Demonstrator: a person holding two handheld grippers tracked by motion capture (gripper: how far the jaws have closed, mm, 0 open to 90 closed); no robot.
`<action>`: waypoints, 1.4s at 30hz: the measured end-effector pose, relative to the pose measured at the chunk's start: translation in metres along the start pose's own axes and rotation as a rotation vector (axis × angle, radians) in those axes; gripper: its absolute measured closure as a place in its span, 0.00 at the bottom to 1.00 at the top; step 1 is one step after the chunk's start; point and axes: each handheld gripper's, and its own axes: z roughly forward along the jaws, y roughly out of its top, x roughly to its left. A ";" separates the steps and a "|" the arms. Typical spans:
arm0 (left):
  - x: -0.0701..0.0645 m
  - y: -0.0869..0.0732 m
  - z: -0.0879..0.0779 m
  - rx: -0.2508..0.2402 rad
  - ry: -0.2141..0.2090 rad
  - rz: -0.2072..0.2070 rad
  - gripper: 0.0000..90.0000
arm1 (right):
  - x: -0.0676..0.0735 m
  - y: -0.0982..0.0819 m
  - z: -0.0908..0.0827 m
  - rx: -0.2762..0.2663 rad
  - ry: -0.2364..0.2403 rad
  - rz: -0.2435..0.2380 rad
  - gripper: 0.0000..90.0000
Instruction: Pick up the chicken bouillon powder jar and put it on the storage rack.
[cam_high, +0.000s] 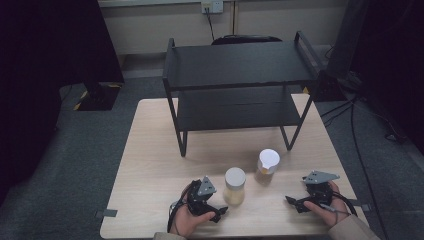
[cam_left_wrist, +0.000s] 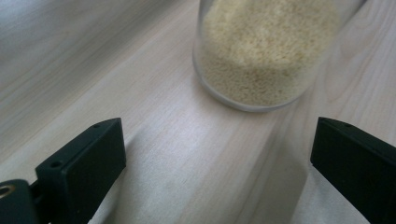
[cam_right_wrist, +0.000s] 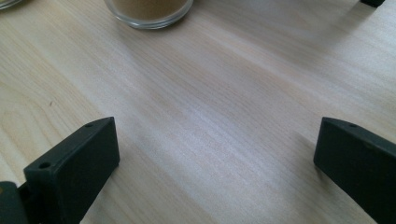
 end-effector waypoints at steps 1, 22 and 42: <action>0.000 0.001 -0.001 0.000 -0.004 0.004 0.02 | 0.000 0.000 0.000 0.000 0.000 0.000 0.00; 0.006 0.011 -0.013 -0.106 -0.057 -0.062 0.02 | 0.000 0.000 0.000 0.000 0.002 -0.001 0.00; 0.001 0.033 -0.011 -0.183 -0.084 -0.062 0.04 | 0.000 0.000 0.000 0.000 0.000 0.000 0.00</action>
